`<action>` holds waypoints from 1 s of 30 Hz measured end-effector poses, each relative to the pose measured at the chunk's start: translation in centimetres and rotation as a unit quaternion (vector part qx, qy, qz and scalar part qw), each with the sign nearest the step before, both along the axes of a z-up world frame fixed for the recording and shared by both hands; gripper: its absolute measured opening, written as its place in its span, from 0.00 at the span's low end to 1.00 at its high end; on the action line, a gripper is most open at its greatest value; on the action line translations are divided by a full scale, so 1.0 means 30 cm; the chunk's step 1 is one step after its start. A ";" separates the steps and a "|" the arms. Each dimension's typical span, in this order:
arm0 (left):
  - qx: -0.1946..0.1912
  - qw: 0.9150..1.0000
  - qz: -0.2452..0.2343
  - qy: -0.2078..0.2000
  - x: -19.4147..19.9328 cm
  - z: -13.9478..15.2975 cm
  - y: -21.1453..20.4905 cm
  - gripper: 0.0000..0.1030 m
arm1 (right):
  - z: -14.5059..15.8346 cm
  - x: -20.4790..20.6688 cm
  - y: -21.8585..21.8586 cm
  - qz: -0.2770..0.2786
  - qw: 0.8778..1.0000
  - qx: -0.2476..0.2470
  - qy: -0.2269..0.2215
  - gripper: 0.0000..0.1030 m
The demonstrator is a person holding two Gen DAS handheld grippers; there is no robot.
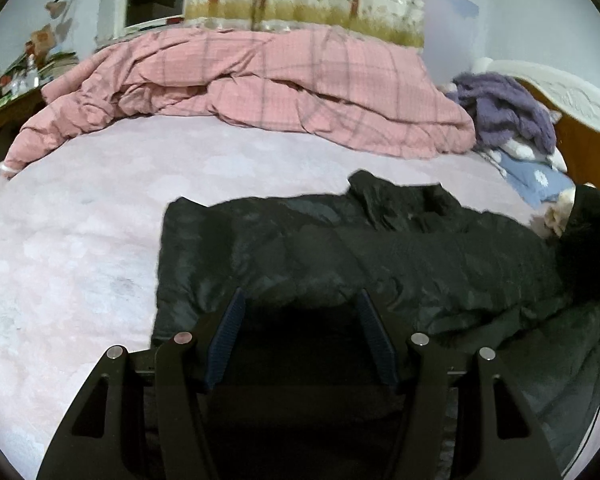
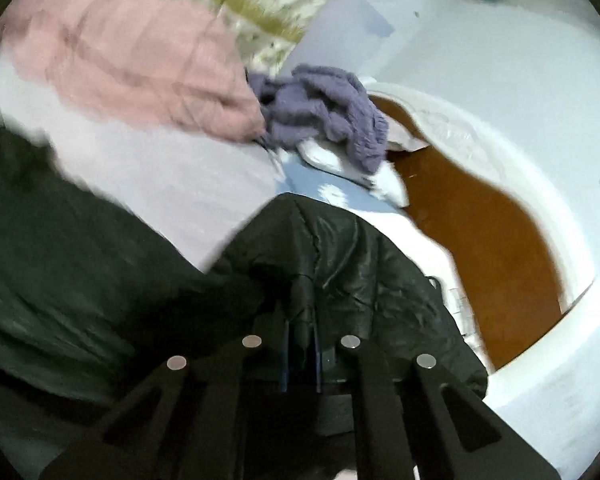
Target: Fold large clothes
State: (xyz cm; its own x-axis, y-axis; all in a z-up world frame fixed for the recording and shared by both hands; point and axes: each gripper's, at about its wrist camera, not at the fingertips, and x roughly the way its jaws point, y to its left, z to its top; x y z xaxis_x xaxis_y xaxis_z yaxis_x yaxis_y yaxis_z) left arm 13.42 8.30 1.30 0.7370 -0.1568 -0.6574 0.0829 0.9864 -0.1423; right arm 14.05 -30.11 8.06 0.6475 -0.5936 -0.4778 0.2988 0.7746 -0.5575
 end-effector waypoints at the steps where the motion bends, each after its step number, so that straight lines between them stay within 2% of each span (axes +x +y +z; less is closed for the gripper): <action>1: -0.008 1.000 0.001 -0.001 0.001 0.007 0.013 0.56 | 0.043 -0.011 0.018 0.013 0.999 0.039 -0.016 0.08; 3: -0.018 1.000 0.009 -0.008 -0.003 0.023 0.040 0.56 | 0.125 -0.029 0.064 0.051 0.991 0.115 -0.044 0.08; 5: -0.027 0.999 0.017 -0.015 -0.008 0.041 0.068 0.56 | 0.200 -0.038 0.121 0.101 0.975 0.191 -0.058 0.08; 8: -0.046 0.998 0.026 -0.018 -0.013 0.070 0.113 0.56 | 0.267 -0.031 0.206 0.168 0.940 0.290 -0.061 0.08; 11: -0.068 0.997 0.033 -0.032 -0.029 0.106 0.158 0.56 | 0.270 0.022 0.288 0.207 0.902 0.375 -0.051 0.08; 14: -0.075 0.995 0.042 -0.041 -0.042 0.132 0.195 0.56 | 0.209 0.072 0.389 0.220 0.869 0.443 -0.020 0.08; 15: -0.064 0.996 0.052 -0.045 -0.048 0.139 0.202 0.56 | 0.183 0.082 0.429 0.217 0.868 0.447 -0.011 0.08; 17: -0.039 0.996 0.059 -0.055 -0.061 0.155 0.204 0.56 | 0.131 0.085 0.562 0.224 0.887 0.404 0.004 0.08; 18: -0.034 0.996 0.057 -0.056 -0.069 0.160 0.207 0.56 | 0.111 0.076 0.625 0.236 0.893 0.384 0.009 0.08; 19: -0.037 0.996 0.050 -0.058 -0.077 0.167 0.210 0.56 | 0.084 0.072 0.681 0.248 0.893 0.376 0.017 0.08; 22: -0.039 0.996 0.047 -0.060 -0.083 0.169 0.225 0.56 | -0.016 0.083 0.787 0.262 0.875 0.403 0.059 0.12; 25: -0.060 0.996 0.041 -0.043 -0.061 0.152 0.245 0.56 | -0.107 0.097 0.836 0.245 0.876 0.406 0.093 0.33; 26: -0.071 0.996 0.038 -0.035 -0.051 0.142 0.250 0.56 | -0.131 0.100 0.831 0.236 0.878 0.405 0.095 0.48; 27: -0.080 0.996 0.035 -0.027 -0.044 0.133 0.252 0.56 | -0.147 0.094 0.821 0.229 0.879 0.408 0.094 0.58; 30: -0.115 0.993 0.014 -0.003 -0.029 0.107 0.241 0.56 | -0.140 0.067 0.767 0.226 0.879 0.411 0.082 0.59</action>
